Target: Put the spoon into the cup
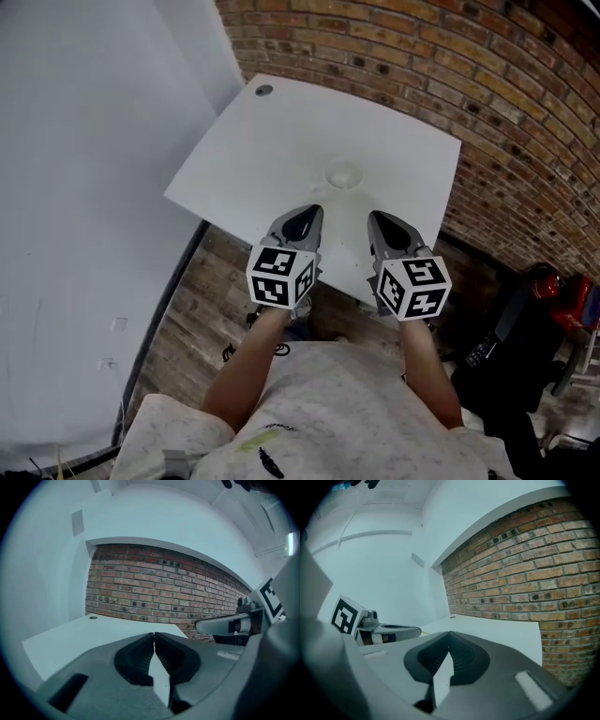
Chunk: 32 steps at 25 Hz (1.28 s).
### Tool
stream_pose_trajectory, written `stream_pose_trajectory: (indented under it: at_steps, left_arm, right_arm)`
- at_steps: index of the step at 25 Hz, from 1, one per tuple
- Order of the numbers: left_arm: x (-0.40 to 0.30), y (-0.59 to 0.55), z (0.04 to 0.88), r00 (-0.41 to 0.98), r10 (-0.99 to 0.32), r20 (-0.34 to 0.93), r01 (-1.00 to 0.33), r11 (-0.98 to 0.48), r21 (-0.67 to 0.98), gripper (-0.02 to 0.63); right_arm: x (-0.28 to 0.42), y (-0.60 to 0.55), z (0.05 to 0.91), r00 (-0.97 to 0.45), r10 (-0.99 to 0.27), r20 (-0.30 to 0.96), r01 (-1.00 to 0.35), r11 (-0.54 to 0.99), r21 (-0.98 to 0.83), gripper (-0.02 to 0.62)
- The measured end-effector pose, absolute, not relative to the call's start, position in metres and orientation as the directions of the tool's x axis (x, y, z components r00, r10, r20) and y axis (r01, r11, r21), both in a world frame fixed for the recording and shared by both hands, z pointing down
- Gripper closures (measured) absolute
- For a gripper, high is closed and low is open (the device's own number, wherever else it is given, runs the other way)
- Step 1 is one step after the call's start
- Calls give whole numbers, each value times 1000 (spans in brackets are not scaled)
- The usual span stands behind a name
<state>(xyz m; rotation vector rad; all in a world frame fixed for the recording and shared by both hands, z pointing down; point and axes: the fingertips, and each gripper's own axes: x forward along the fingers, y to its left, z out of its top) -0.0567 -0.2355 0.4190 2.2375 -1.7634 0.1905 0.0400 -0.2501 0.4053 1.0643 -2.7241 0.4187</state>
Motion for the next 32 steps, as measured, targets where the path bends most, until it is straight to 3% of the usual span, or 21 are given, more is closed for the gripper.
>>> stream_pose_trajectory:
  at_steps: [32]
  left_arm:
    - [-97, -334, 474, 518, -754, 404, -854, -479, 201, 601]
  right_arm:
    - [-13, -329, 423, -534, -773, 342, -844, 511, -162, 584]
